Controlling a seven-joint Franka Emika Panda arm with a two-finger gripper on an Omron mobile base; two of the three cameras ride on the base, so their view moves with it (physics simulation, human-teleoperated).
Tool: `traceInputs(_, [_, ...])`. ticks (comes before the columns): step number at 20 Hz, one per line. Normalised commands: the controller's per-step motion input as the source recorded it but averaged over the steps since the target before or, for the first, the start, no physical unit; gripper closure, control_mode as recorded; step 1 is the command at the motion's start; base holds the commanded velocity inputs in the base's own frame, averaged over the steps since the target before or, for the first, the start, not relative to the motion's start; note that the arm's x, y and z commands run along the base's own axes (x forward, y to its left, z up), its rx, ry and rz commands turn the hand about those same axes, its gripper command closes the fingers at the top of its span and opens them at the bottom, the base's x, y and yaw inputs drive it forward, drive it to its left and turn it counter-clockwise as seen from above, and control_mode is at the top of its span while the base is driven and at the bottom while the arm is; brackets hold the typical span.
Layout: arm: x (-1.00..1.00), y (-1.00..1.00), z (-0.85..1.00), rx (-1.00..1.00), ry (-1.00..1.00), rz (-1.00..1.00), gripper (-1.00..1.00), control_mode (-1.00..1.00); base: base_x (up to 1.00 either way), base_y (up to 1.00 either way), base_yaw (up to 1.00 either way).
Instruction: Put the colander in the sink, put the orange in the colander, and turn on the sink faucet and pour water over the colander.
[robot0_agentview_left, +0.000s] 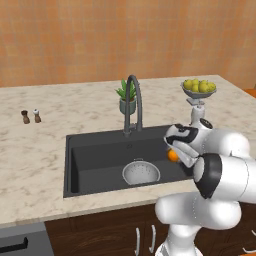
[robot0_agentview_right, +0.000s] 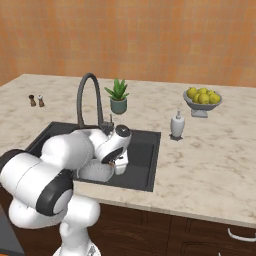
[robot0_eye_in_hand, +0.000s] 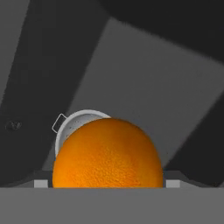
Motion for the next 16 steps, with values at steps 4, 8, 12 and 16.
traceInputs(4, [0.33,0.19,-0.21,0.08,0.08,-0.04,1.00,-1.00,0.00,0.00,0.00])
traceInputs(8, [0.30,0.28,-0.09,0.03,0.25,-0.05,1.00,-1.00,0.00,0.00,0.00])
traceInputs(12, [0.16,0.27,-0.23,0.00,0.30,-0.02,1.00,-1.00,0.00,0.00,0.00])
traceInputs(16, [0.00,0.11,-0.46,0.03,0.01,0.00,1.00,-1.00,0.00,0.00,0.00])
